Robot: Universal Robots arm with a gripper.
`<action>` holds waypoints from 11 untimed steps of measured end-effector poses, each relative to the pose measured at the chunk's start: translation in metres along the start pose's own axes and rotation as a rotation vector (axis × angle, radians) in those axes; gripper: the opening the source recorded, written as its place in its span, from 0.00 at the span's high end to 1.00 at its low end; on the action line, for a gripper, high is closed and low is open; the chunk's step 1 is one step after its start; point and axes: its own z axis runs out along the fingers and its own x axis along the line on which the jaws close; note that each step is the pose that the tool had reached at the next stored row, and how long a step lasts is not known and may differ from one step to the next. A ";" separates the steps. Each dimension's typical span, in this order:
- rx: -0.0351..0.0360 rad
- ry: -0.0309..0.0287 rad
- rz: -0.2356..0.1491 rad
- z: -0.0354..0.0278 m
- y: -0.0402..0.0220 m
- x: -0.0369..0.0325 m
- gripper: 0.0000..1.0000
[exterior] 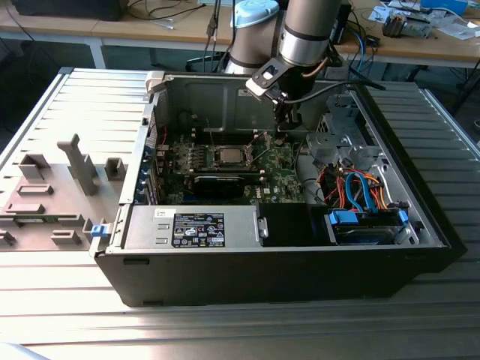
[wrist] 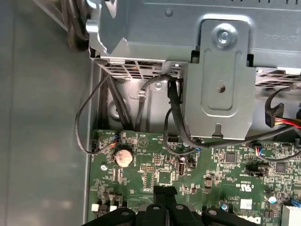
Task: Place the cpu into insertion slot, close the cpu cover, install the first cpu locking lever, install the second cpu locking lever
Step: 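Close the cpu cover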
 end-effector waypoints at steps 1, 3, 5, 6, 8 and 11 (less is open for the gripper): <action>0.0004 0.0000 -0.002 0.0011 0.0000 -0.0004 0.89; 0.0008 -0.0011 -0.007 0.0036 -0.0074 -0.0047 0.89; 0.0008 -0.0010 -0.007 0.0037 -0.0096 -0.0045 0.89; 0.0008 -0.0009 -0.007 0.0038 -0.0104 -0.0045 0.89; 0.0008 -0.0009 -0.007 0.0039 -0.0120 -0.0043 0.89; 0.0008 -0.0009 -0.007 0.0040 -0.0144 -0.0041 0.89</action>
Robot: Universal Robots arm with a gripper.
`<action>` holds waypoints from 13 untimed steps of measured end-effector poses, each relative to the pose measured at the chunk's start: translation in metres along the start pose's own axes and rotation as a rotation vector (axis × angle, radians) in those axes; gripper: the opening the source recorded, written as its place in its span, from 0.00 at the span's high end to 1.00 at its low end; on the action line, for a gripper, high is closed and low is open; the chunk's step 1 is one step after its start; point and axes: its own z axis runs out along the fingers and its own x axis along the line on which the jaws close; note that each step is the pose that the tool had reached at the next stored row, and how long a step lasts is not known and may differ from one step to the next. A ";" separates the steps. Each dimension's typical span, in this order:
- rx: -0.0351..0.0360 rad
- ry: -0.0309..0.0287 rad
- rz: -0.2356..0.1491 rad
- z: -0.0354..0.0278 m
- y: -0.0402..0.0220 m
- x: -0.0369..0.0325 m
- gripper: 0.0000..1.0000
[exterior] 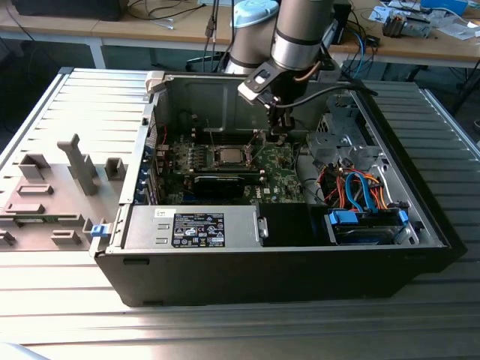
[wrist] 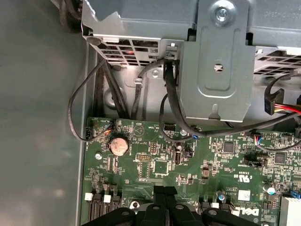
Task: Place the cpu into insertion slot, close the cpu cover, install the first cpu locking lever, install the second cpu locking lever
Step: 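Close the cpu cover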
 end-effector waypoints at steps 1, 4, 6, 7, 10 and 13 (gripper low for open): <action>0.0000 0.0000 0.000 0.0000 -0.0006 0.0000 0.89; 0.0000 0.0000 0.000 0.0001 -0.0023 0.0002 0.89; 0.0000 0.0000 0.000 0.0001 -0.0031 0.0002 0.89; 0.0000 0.0000 0.000 0.0002 -0.0036 0.0003 0.89; 0.0000 0.0000 0.000 0.0002 -0.0045 0.0004 0.89; -0.0001 0.0000 0.000 0.0002 -0.0052 0.0004 0.89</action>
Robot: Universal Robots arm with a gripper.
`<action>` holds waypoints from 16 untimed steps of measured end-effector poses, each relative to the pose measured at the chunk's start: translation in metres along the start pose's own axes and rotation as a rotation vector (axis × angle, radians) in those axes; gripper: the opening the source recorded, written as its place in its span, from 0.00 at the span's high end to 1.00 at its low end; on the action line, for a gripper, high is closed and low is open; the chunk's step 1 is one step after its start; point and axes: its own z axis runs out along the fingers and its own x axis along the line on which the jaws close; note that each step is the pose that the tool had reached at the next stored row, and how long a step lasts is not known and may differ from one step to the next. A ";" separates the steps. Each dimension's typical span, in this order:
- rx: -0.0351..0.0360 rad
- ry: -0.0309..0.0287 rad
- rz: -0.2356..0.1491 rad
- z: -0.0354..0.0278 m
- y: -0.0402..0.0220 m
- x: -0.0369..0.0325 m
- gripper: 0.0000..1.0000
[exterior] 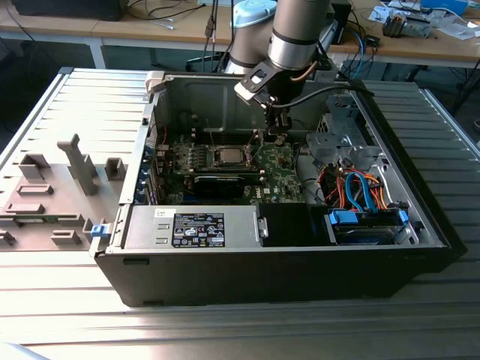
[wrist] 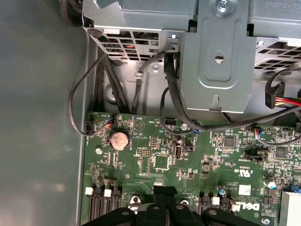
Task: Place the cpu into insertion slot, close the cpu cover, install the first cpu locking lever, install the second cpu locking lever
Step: 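Close the cpu cover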
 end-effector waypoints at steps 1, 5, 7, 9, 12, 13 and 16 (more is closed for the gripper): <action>0.0000 0.0000 0.000 0.0000 -0.0002 0.0000 0.89; 0.0000 0.0001 0.000 0.0001 -0.0011 0.0001 0.89; 0.0000 0.0000 0.000 0.0001 -0.0016 0.0002 0.89; 0.0000 0.0001 0.000 0.0001 -0.0022 0.0002 0.89; 0.0000 0.0001 0.000 0.0001 -0.0027 0.0002 0.89; 0.0000 0.0000 0.000 0.0001 -0.0029 0.0003 0.89; 0.0000 0.0000 0.000 0.0002 -0.0038 0.0003 0.89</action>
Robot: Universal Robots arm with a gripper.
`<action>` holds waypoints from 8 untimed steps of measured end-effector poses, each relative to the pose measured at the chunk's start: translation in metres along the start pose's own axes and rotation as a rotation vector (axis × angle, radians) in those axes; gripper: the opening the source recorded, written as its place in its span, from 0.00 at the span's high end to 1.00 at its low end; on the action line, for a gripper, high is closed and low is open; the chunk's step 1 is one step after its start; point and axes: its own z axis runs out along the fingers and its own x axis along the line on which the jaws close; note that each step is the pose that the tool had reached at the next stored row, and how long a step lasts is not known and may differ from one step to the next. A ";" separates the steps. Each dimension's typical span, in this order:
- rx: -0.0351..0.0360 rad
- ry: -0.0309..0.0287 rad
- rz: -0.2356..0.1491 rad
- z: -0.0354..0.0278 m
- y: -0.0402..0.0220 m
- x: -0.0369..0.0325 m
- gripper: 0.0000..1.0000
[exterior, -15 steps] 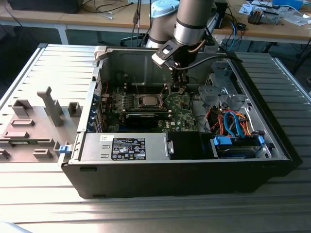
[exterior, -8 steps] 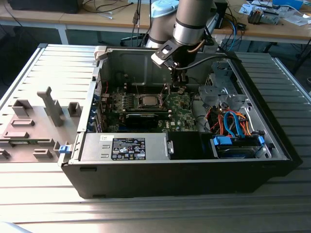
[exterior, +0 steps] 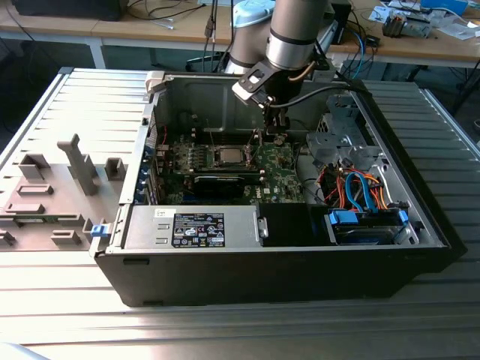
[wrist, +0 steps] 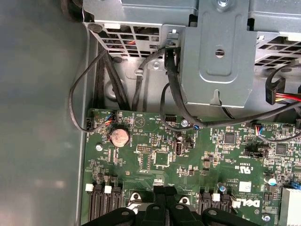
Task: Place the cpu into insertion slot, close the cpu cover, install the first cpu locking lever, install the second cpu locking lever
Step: 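Close the cpu cover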
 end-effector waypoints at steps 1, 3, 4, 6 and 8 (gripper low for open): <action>0.0000 0.0001 0.000 0.0000 -0.0003 0.0000 0.89; 0.0000 0.0001 0.000 0.0000 -0.0006 0.0001 0.89; 0.0000 0.0001 0.000 0.0000 -0.0007 0.0001 0.89; 0.0000 0.0001 0.000 0.0001 -0.0010 0.0001 0.89; 0.0000 0.0001 0.000 0.0001 -0.0012 0.0001 0.89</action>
